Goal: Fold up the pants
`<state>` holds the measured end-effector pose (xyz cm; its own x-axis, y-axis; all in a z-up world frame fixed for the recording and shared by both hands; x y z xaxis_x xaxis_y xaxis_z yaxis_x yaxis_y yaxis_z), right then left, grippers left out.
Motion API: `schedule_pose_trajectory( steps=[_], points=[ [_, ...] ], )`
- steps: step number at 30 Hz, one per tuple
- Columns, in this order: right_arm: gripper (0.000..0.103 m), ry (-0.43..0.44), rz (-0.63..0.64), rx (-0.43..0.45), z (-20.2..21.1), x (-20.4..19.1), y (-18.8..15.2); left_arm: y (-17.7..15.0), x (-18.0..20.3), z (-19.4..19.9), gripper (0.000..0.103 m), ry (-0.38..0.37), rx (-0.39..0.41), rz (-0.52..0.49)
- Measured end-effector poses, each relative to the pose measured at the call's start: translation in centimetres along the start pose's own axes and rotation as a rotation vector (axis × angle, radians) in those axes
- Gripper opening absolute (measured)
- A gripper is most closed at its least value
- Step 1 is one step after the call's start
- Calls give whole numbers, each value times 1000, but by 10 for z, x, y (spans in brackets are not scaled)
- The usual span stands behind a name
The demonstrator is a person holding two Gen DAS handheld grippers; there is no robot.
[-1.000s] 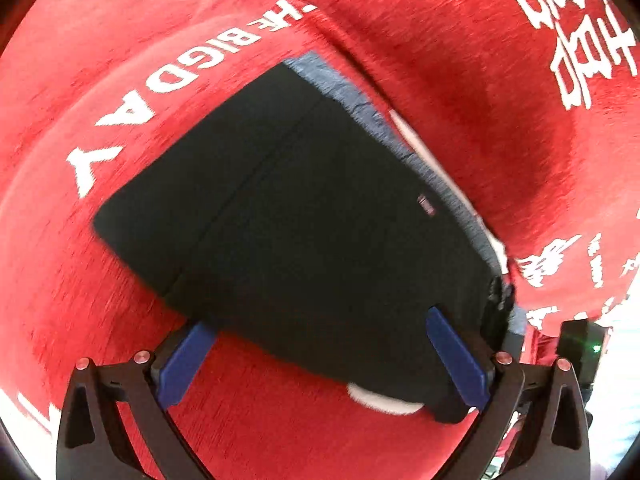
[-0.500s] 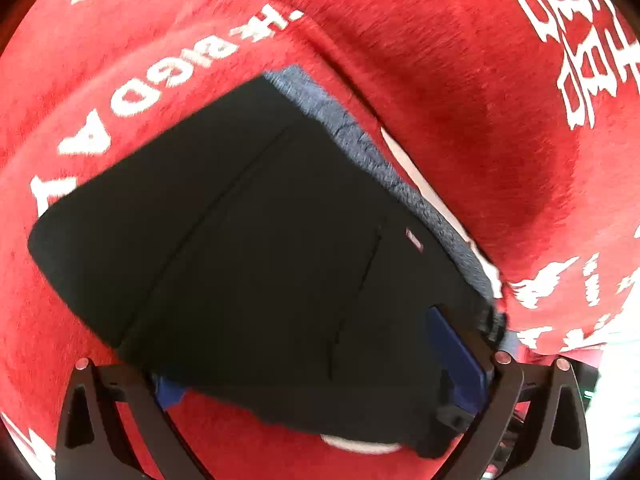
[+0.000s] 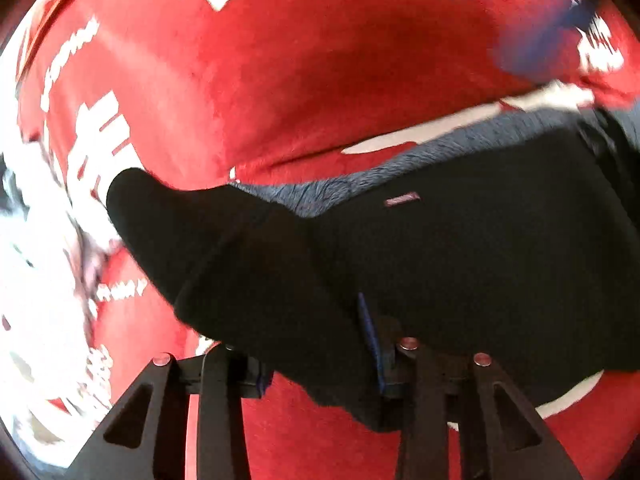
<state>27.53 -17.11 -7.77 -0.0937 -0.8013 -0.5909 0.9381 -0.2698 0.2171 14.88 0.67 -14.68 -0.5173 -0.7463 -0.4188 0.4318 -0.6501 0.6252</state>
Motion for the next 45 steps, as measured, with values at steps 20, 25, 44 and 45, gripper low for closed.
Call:
schedule_pose_trajectory(
  steps=[20, 25, 44, 45],
  points=[
    [22, 167, -33, -197, -51, -43, 17, 48, 14, 42, 38, -20, 87, 4],
    [22, 307, -117, -12, 33, -16, 15, 101, 39, 84, 38, -57, 189, 16],
    [26, 277, -456, 389, 230, 225, -102, 168, 308, 147, 38, -359, 288, -243],
    [26, 261, -476, 386, 227, 239, -111, 162, 319, 144, 38, -367, 274, -259]
  ],
)
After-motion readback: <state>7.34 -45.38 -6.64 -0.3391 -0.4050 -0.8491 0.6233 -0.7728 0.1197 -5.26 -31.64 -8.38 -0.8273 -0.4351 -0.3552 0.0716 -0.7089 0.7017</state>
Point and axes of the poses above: each gripper's, at about its wrist camera, not at the fingertips, and z roughly against the way its jaws point, x to its right, y to its top, the point moved 6 cm from there along -z, roughly the way its jaws point, and after that the axes turned 14 degrees about x, right-handed, at the moved point
